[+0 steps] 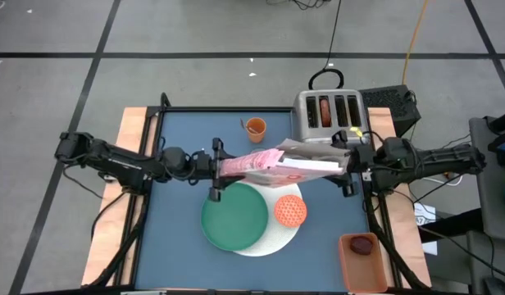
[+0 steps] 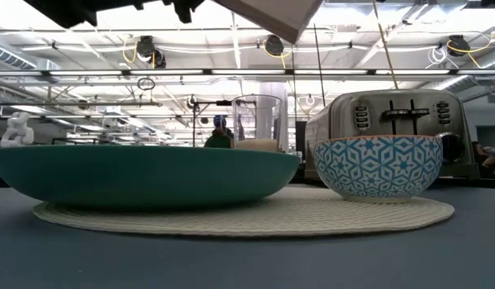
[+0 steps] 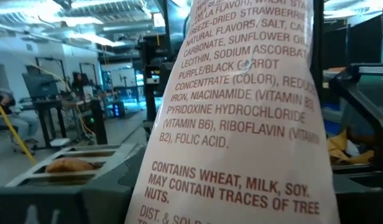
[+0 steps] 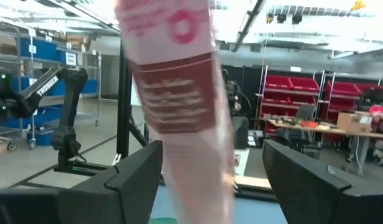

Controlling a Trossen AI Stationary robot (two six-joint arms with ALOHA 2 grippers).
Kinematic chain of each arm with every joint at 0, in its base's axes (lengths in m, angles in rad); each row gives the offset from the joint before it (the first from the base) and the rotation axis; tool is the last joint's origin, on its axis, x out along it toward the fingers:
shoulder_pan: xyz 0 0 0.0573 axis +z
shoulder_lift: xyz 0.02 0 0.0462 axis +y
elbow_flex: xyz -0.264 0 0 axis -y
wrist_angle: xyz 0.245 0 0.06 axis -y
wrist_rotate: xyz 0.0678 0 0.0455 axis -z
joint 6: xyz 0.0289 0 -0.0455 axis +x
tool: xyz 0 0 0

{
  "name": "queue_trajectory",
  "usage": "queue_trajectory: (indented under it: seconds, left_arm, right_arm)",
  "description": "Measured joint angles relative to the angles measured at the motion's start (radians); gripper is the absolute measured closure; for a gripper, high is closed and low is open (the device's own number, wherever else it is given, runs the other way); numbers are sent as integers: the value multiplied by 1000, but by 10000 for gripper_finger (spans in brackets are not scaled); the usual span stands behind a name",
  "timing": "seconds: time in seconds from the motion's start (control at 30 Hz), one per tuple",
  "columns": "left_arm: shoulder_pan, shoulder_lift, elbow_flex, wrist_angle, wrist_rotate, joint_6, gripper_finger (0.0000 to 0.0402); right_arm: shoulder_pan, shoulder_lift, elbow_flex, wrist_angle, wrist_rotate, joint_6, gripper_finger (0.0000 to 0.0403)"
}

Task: Arrange a breakfast setting
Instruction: Pour the cereal from the cereal box into the orange bowl

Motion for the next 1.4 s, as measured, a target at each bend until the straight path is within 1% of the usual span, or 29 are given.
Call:
queue_trajectory:
  seconds: [0.1, 0.3, 0.53, 0.83, 1.0, 1.1, 1.23, 1.3, 1.4]
  left_arm:
    - [0, -46, 0, -86, 1, -40, 183]
    - [-7, -136, 0, -313, -8, -143, 183]
    - [-37, -212, 0, -478, -1, -275, 183]
    - [-107, -305, 1, -695, 6, -460, 183]
    - [-143, -334, 1, -791, 14, -541, 183]
    - [-161, -335, 1, -831, 14, -601, 183]
    - [-181, -334, 4, -863, 12, -641, 183]
    - [-187, -335, 32, -940, 11, -668, 183]
    - [-197, -325, 102, -1098, -2, -686, 183]
  right_arm:
    - [0, -31, 0, -61, 2, 0, 133]
    - [0, -66, 0, -157, 0, 0, 133]
    - [0, -70, 0, -228, -2, 0, 133]
    - [0, -69, 0, -314, -3, 0, 133]
    - [0, -70, 0, -349, 0, 0, 133]
    - [0, -69, 0, -367, 1, 0, 133]
    - [0, -69, 0, -365, 1, 0, 133]
    - [0, -69, 0, -364, 1, 0, 133]
    - [0, -69, 0, -364, 1, 0, 133]
